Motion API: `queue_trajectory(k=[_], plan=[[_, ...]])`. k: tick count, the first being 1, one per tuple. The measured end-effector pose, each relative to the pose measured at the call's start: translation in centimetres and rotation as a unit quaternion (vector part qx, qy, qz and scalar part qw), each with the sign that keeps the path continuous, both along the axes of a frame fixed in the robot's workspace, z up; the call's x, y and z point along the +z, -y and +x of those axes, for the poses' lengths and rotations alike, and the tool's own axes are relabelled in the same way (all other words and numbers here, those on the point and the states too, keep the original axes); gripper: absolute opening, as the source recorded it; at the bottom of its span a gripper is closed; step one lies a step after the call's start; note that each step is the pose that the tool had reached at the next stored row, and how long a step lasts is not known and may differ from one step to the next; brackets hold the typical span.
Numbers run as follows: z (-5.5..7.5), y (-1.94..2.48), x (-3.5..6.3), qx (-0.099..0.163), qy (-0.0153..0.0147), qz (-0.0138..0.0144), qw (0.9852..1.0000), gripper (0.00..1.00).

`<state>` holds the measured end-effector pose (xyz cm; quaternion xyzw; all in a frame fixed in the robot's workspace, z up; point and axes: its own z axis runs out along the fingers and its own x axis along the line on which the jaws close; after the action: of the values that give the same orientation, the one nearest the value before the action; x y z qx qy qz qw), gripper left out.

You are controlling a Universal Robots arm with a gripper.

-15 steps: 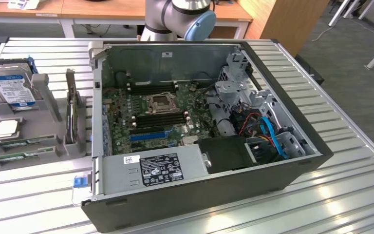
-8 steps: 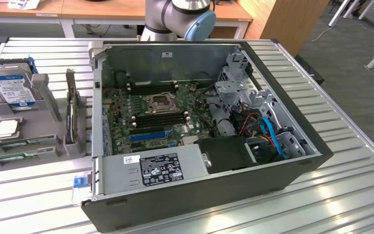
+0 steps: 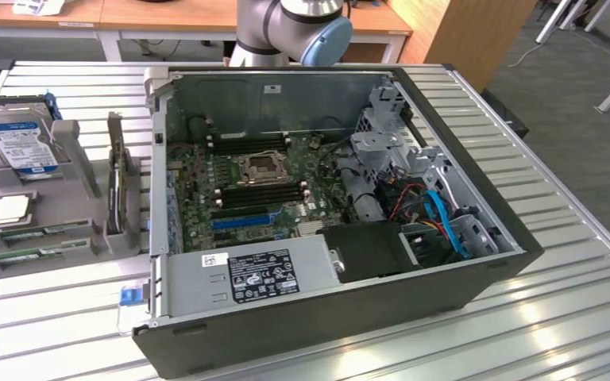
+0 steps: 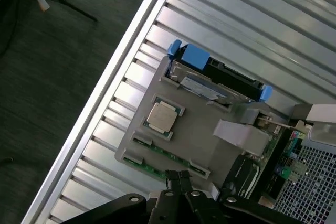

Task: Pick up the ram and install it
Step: 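Pick up the ram and move it above insertion slot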

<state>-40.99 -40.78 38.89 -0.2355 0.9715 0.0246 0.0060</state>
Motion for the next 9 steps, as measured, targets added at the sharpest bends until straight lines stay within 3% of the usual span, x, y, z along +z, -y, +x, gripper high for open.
queue_trajectory(k=[4, 9], plan=[[0.00, 0.00, 0.00, 0.027, 0.0000, 0.0000, 0.9996, 0.10], [0.00, 0.00, -0.02, 0.061, 0.0000, 0.0000, 0.9981, 0.10]])
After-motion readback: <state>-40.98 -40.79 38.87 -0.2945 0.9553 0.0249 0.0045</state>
